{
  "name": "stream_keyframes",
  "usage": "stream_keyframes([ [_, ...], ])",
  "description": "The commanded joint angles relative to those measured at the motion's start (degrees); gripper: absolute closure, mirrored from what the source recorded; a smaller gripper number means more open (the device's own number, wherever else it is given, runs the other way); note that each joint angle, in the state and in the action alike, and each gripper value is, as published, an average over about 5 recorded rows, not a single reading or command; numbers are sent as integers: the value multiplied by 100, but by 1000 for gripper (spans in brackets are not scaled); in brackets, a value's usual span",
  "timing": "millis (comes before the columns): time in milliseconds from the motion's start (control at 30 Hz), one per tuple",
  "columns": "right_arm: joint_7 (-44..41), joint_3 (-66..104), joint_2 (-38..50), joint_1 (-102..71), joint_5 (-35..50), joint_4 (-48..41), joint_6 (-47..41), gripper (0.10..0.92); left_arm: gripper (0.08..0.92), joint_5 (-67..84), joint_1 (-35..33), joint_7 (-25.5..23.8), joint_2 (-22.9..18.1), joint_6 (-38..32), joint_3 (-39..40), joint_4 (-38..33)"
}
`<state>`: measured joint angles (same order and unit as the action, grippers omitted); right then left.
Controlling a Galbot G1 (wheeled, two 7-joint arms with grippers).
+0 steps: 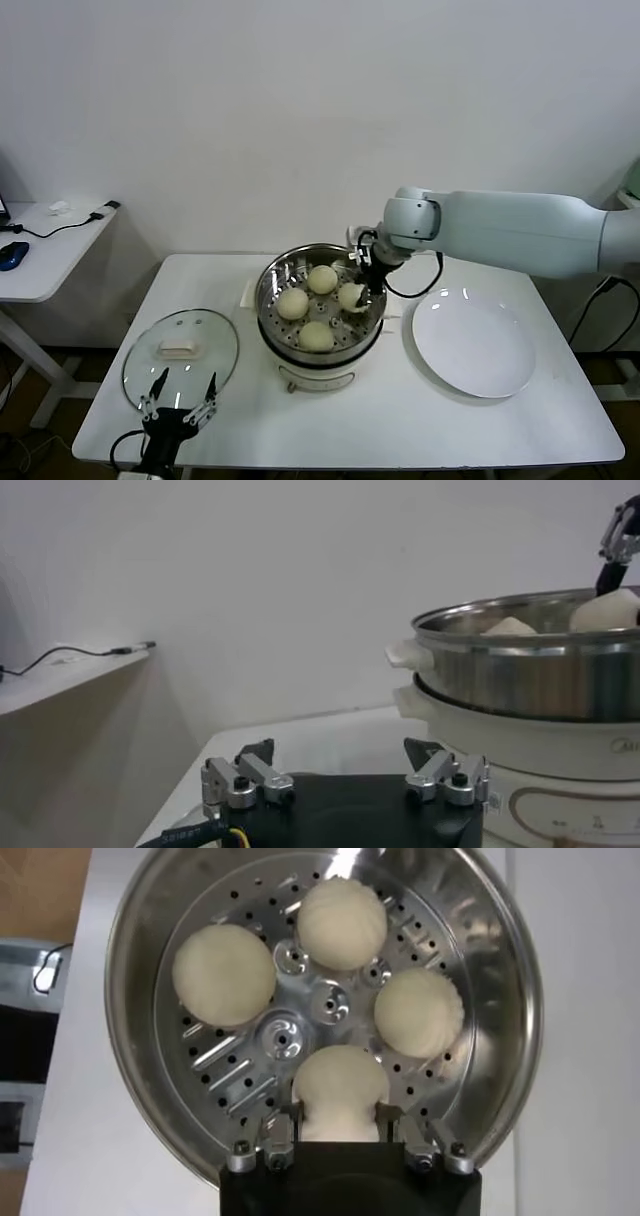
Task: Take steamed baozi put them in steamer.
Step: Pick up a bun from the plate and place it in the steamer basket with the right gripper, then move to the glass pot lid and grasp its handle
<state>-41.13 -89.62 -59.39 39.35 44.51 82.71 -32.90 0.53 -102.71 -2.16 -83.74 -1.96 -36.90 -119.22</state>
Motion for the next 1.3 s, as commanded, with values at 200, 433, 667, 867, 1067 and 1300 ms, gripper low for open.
stream_keyframes([
  [200, 128, 32, -57, -277, -145, -32, -12, 463, 177, -2, 42, -13, 14, 6, -3, 41],
  [433, -236, 349, 121, -182, -27, -69, 405, 276, 177, 14, 33, -39, 24, 25, -32, 10],
  [667, -639, 1117, 850, 287, 882, -96, 914, 204, 177, 104, -46, -16, 43, 122, -110, -86],
  [867, 1468, 3807, 1855, -1325, 967, -135, 1276, 203, 177, 426, 24, 132, 62, 192, -267, -172],
  [1067, 2905, 6453, 2905, -3896, 543, 439, 1750, 203, 177, 451, 132, 106, 250, 282, -431, -225],
  [1300, 3324, 10034, 3314, -7950, -834, 854, 2909, 203, 177, 525, 270, 244, 322, 251, -437, -248],
])
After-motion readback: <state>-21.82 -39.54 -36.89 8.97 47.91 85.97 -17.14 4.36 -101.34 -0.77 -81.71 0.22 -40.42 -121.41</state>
